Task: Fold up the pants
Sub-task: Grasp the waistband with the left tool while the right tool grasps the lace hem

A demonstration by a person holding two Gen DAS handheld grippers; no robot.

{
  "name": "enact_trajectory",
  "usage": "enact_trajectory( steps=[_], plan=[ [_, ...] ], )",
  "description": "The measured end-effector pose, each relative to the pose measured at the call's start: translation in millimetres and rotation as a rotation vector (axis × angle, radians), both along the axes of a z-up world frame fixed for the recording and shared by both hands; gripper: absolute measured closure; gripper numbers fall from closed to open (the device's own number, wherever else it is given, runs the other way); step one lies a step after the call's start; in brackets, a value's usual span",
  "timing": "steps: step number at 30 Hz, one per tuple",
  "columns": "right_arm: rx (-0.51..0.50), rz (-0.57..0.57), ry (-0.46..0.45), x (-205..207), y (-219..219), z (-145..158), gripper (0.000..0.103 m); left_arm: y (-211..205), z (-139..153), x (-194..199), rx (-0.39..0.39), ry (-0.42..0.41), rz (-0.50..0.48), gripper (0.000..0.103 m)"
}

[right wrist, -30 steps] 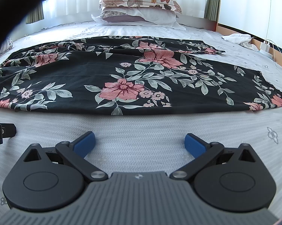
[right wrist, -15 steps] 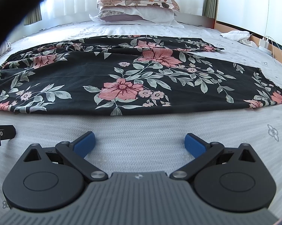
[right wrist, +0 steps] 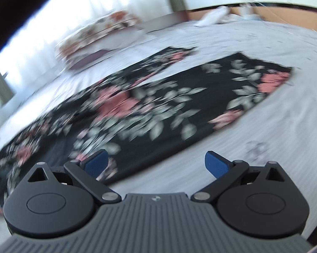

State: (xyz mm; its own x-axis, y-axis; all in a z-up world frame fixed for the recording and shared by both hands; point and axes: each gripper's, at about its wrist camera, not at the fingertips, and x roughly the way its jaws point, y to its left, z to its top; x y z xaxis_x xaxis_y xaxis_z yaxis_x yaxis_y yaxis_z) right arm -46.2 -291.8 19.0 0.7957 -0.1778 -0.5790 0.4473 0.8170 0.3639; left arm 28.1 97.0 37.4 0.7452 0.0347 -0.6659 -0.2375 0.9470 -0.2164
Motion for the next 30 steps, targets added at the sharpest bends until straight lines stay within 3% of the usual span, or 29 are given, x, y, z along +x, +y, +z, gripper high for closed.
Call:
enact_trajectory(
  steps=[4, 8, 14, 17, 21, 25, 27, 30],
  plan=[
    [0.108, -0.107, 0.002, 2, -43, -5, 0.006, 32, -6, 16, -0.100, 0.044, 0.101, 0.004],
    [0.099, -0.199, 0.034, 9, -68, -12, 0.011, 59, -17, 27, -0.174, 0.084, 0.207, 0.014],
    [0.146, -0.276, 0.038, 13, -97, -21, 0.015, 73, -19, 36, -0.168, 0.062, 0.273, 0.026],
    [0.174, -0.327, 0.022, 19, -111, -21, 0.017, 78, -24, 42, -0.202, 0.058, 0.306, 0.028],
    [0.188, -0.354, 0.019, 26, -120, -24, 0.030, 80, -26, 50, -0.206, 0.027, 0.338, 0.029],
    [0.192, -0.405, 0.012, 28, -134, -23, 0.056, 80, -28, 59, -0.176, 0.023, 0.381, 0.050],
    [0.209, -0.422, 0.006, 28, -143, -25, 0.064, 79, -30, 63, -0.149, 0.024, 0.417, 0.076],
    [0.234, -0.408, -0.004, 32, -153, -29, 0.066, 83, -34, 67, -0.150, 0.015, 0.449, 0.084]
  ],
)
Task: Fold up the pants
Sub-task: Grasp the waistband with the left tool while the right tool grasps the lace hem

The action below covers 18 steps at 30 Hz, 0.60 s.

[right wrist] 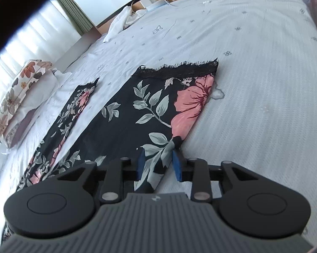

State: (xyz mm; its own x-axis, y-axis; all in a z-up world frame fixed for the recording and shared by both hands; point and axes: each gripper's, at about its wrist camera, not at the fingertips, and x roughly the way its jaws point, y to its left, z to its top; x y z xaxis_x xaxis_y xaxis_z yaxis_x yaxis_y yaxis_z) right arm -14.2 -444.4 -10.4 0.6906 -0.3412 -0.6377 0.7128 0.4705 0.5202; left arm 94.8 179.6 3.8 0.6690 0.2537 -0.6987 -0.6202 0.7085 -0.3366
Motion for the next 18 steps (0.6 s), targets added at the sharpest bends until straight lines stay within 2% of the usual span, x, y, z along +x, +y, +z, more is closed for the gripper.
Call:
enact_trajectory(
  steps=[4, 6, 8, 9, 10, 11, 12, 15, 18],
  plan=[
    [0.002, -0.001, -0.001, 8, -5, -4, 0.065, 4, -2, 5, -0.016, -0.028, 0.018, 0.083],
    [-0.005, -0.029, -0.007, 16, -8, -4, 0.065, 2, -3, 7, -0.007, -0.040, 0.017, 0.069],
    [-0.007, -0.048, -0.018, 18, -10, -3, 0.065, -4, -3, 10, 0.006, -0.054, 0.009, 0.064],
    [-0.003, -0.073, -0.020, 17, -11, -2, 0.062, -7, -2, 11, 0.027, -0.045, 0.007, 0.066],
    [0.004, -0.095, -0.024, 14, -11, -1, 0.049, -10, -1, 11, 0.045, -0.037, 0.003, 0.066],
    [0.005, -0.132, -0.023, 9, -10, 1, 0.045, -12, -1, 11, 0.060, -0.030, 0.000, 0.070],
    [-0.005, -0.161, -0.020, 4, -9, 3, 0.034, -13, -1, 10, 0.067, -0.023, 0.003, 0.075],
    [-0.031, -0.229, -0.016, -8, -14, 4, 0.032, -10, -2, 6, 0.067, -0.025, 0.000, 0.080],
    [0.022, -0.256, -0.016, -12, -28, -3, 0.034, -5, -4, 3, 0.058, -0.037, -0.009, 0.083]
  ],
)
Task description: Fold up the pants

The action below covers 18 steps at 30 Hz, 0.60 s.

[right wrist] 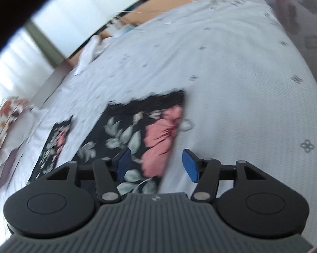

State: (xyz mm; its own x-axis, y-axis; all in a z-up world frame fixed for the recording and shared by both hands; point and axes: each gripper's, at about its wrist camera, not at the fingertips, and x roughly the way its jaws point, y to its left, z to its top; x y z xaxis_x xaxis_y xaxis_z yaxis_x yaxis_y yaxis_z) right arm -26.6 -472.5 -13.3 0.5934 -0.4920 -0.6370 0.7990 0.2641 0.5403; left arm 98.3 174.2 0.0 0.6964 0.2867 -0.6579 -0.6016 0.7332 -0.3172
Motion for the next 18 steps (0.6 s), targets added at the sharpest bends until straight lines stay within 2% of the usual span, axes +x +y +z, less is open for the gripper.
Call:
enact_trajectory(
  steps=[2, 3, 5, 6, 7, 9, 13, 15, 18],
  plan=[
    [-0.009, 0.028, -0.002, 5, -4, -1, 0.040, -1, -1, 1, 0.017, 0.003, -0.006, 0.087],
    [-0.018, 0.051, 0.013, 11, -5, -1, 0.046, -2, -1, 2, 0.025, 0.005, -0.007, 0.093],
    [-0.001, 0.088, 0.021, 22, -12, -5, 0.068, -3, 0, 3, 0.030, 0.004, -0.012, 0.100],
    [0.029, 0.076, 0.027, 24, -15, -8, 0.089, -3, 2, 2, 0.028, -0.002, -0.010, 0.101],
    [0.045, 0.061, 0.017, 24, -19, -9, 0.099, -3, 3, 1, 0.025, -0.006, -0.006, 0.101],
    [0.048, 0.084, -0.020, 21, -22, -7, 0.101, -2, 6, -3, 0.028, -0.010, 0.005, 0.101],
    [-0.050, 0.110, 0.026, 11, -16, 11, 0.101, 3, 16, -13, 0.052, -0.025, -0.005, 0.101],
    [-0.074, 0.107, 0.037, 1, -15, 20, 0.101, 3, 23, -19, 0.097, -0.013, -0.014, 0.101],
    [-0.075, 0.115, 0.046, -16, -18, 32, 0.101, 9, 35, -30, 0.090, -0.022, -0.031, 0.101]
  ],
)
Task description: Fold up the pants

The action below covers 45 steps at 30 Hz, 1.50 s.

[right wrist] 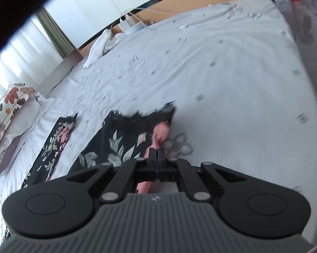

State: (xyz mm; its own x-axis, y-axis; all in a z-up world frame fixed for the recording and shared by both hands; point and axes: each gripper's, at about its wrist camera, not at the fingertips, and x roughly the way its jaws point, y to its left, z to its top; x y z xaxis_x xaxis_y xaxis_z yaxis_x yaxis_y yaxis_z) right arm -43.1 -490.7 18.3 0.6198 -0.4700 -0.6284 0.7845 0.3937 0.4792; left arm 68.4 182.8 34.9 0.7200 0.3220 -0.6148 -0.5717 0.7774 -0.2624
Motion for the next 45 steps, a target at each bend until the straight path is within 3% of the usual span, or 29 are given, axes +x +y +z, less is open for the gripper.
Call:
enact_trajectory(
  steps=[3, 6, 7, 9, 12, 13, 21, 26, 29, 31, 33, 37, 45],
  plan=[
    [0.064, 0.035, -0.015, -12, -4, 0, 0.099, 5, 5, -6, -0.014, 0.018, -0.024, 0.101],
    [0.199, 0.054, -0.079, -19, -11, -13, 0.077, 4, 4, -6, 0.004, 0.036, -0.035, 0.101],
    [0.225, 0.052, -0.095, -20, -12, -17, 0.066, 4, 2, -5, -0.001, 0.041, -0.031, 0.101],
    [0.242, 0.048, -0.106, -17, -11, -25, 0.053, 5, 0, -4, -0.018, 0.042, -0.027, 0.101],
    [0.256, 0.042, -0.115, -6, -11, -37, 0.053, 4, -2, -2, -0.014, 0.048, -0.025, 0.101],
    [0.250, 0.040, -0.124, -3, -11, -40, 0.043, 4, -2, -1, -0.009, 0.051, -0.025, 0.101],
    [0.232, 0.030, -0.164, 28, -16, -49, 0.044, 5, -7, 5, -0.014, 0.060, -0.016, 0.101],
    [0.315, -0.004, -0.284, 33, -30, -65, 0.048, 4, -11, 9, -0.009, 0.069, -0.016, 0.101],
    [0.327, -0.034, -0.267, 38, -33, -70, 0.079, 5, -13, 11, -0.011, 0.076, -0.013, 0.101],
    [0.343, -0.055, -0.259, 40, -35, -74, 0.086, 6, -13, 11, -0.014, 0.075, -0.011, 0.101],
    [0.300, -0.039, -0.234, 40, -33, -66, 0.093, 5, -11, 10, -0.005, 0.072, -0.010, 0.101],
    [0.081, -0.010, -0.053, 41, -20, -37, 0.098, 4, 3, 1, 0.029, 0.045, -0.031, 0.101],
    [-0.050, 0.005, 0.000, 9, -14, 1, 0.098, 5, 42, -33, 0.058, -0.014, -0.090, 0.100]
  ],
)
